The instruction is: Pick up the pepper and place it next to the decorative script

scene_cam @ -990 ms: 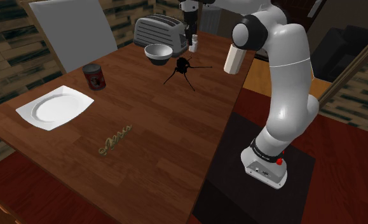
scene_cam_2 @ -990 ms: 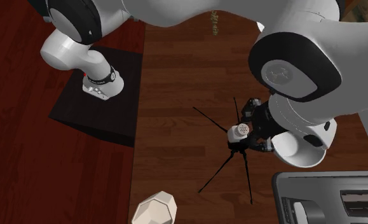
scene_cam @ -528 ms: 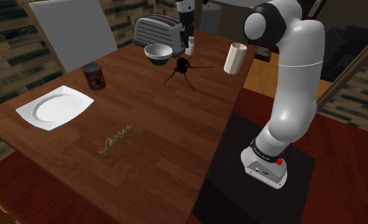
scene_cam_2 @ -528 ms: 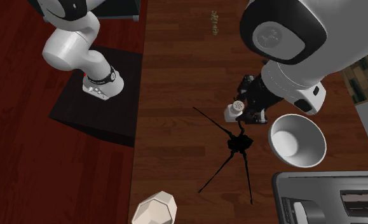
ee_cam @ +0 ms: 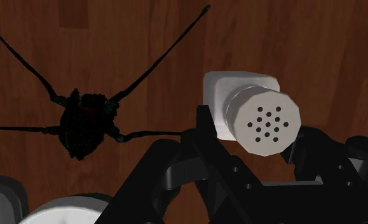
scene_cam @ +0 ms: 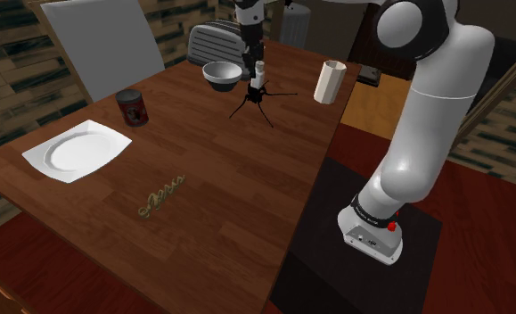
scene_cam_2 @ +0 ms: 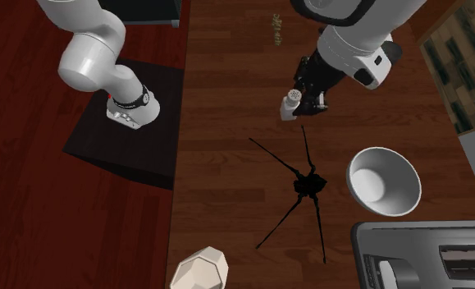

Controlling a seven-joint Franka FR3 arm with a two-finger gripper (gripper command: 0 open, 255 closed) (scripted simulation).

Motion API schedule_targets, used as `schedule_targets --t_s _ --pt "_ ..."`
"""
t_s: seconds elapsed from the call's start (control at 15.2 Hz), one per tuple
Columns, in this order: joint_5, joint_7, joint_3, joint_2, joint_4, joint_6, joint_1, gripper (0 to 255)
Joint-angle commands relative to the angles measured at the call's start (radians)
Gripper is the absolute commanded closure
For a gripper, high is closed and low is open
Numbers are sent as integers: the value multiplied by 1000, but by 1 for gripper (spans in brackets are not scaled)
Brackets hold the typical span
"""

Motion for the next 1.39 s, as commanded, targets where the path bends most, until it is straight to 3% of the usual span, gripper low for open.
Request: schedule_targets --t_s 0.0,0.66,1.32 --pt "0 42 15 -31 -38 4 25 255" --pt "21 261 111 -149 -190 29 151 255" --pt "59 485 219 -172 -218 33 273 255"
